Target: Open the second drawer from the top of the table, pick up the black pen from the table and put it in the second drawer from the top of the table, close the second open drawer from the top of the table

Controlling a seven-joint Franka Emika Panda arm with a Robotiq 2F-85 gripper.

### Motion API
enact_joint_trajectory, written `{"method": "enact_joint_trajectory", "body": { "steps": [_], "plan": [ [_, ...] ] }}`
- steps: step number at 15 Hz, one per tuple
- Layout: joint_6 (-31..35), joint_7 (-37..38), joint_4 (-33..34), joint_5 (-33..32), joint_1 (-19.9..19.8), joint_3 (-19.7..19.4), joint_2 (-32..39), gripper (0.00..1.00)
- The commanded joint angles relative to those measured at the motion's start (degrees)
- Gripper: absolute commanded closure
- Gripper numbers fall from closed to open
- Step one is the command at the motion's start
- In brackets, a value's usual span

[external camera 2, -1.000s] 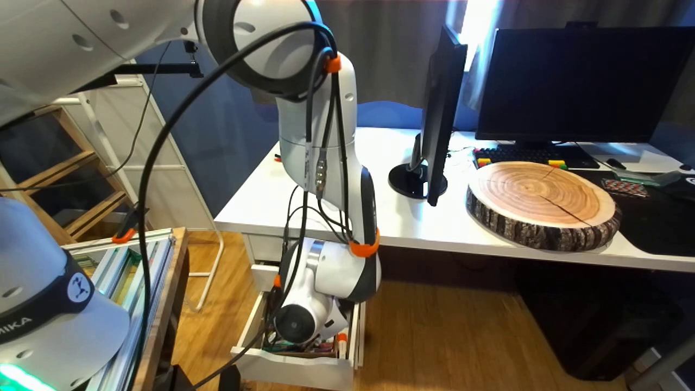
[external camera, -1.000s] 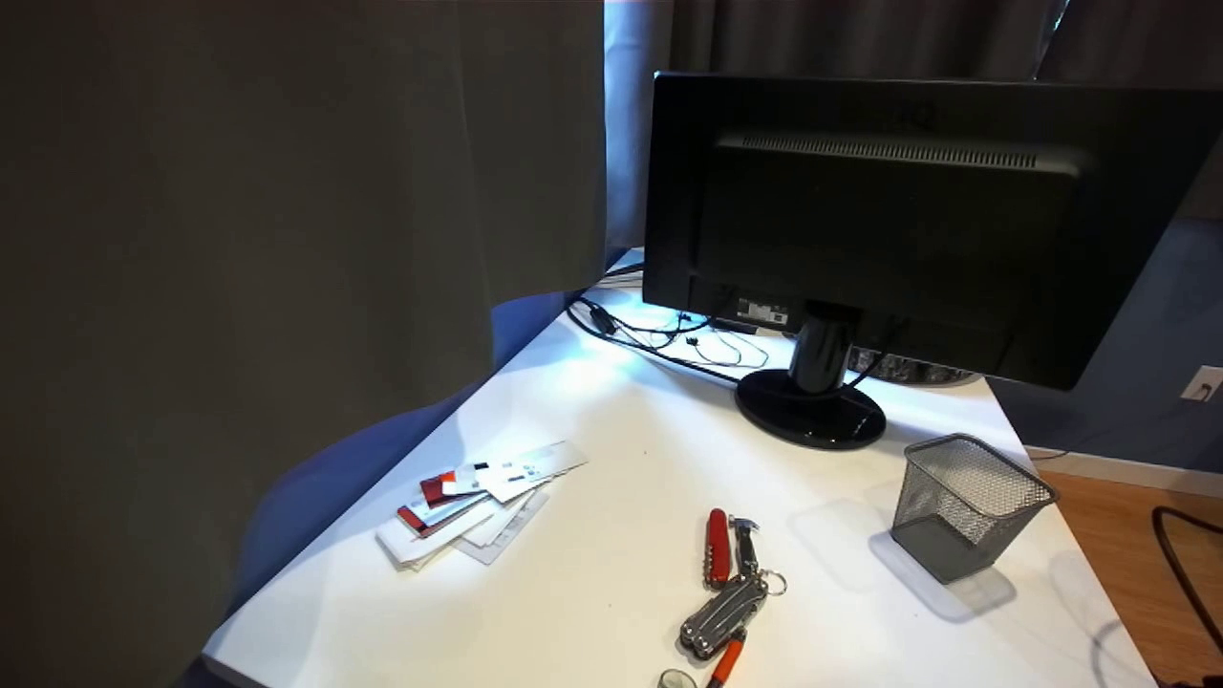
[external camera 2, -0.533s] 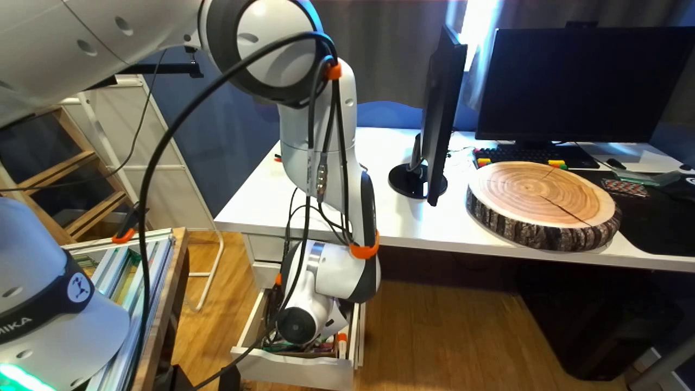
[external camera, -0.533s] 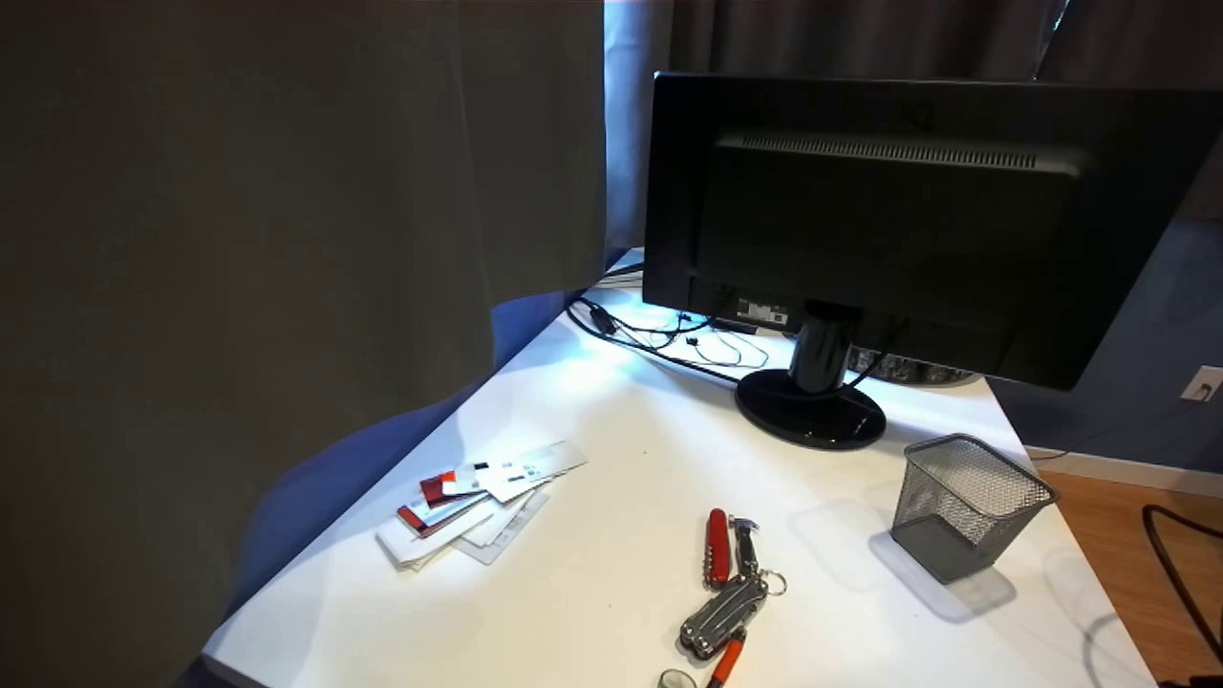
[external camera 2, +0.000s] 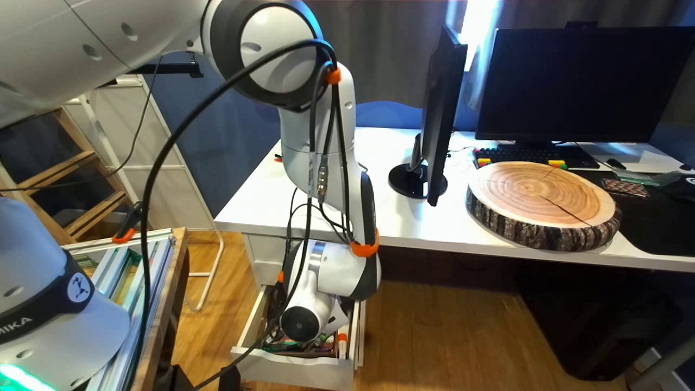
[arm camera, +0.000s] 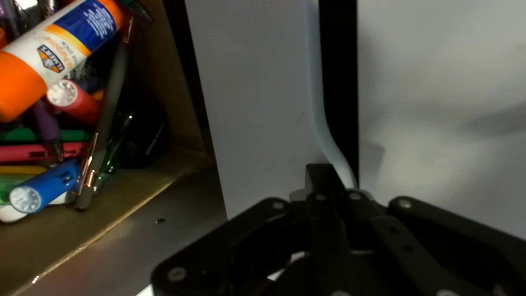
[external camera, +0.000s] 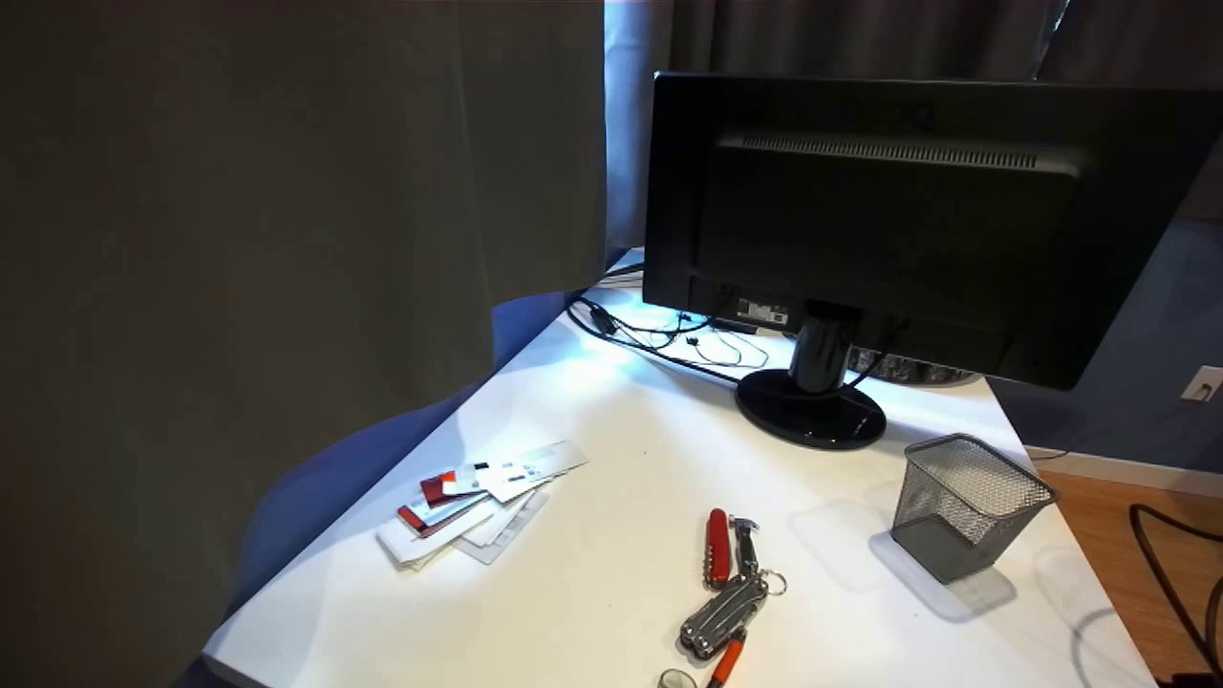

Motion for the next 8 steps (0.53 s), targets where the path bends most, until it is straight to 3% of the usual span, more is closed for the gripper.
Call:
{"method": "enact_joint_trajectory", "body": {
  "steps": [1,2,3,4,6,8],
  "plan": [
    [-0.3,2.0,-0.5,-3.1,1.2,-1.0,-0.7,1.00],
    [-0.1,1.8,-1.3,-4.1,1.2,-1.4,-1.4,0.98],
    [0.2,1.8,-2.0,-5.0,1.2,-1.7,-2.1,0.85],
    [0.3,1.6,-2.7,-5.9,1.1,-2.1,-2.7,0.86],
    [1.0,1.3,-4.2,-7.1,1.0,-2.8,-4.0,0.60],
    [1.2,1.2,-6.0,-8.6,0.8,-3.6,-5.7,0.47]
  ]
}}
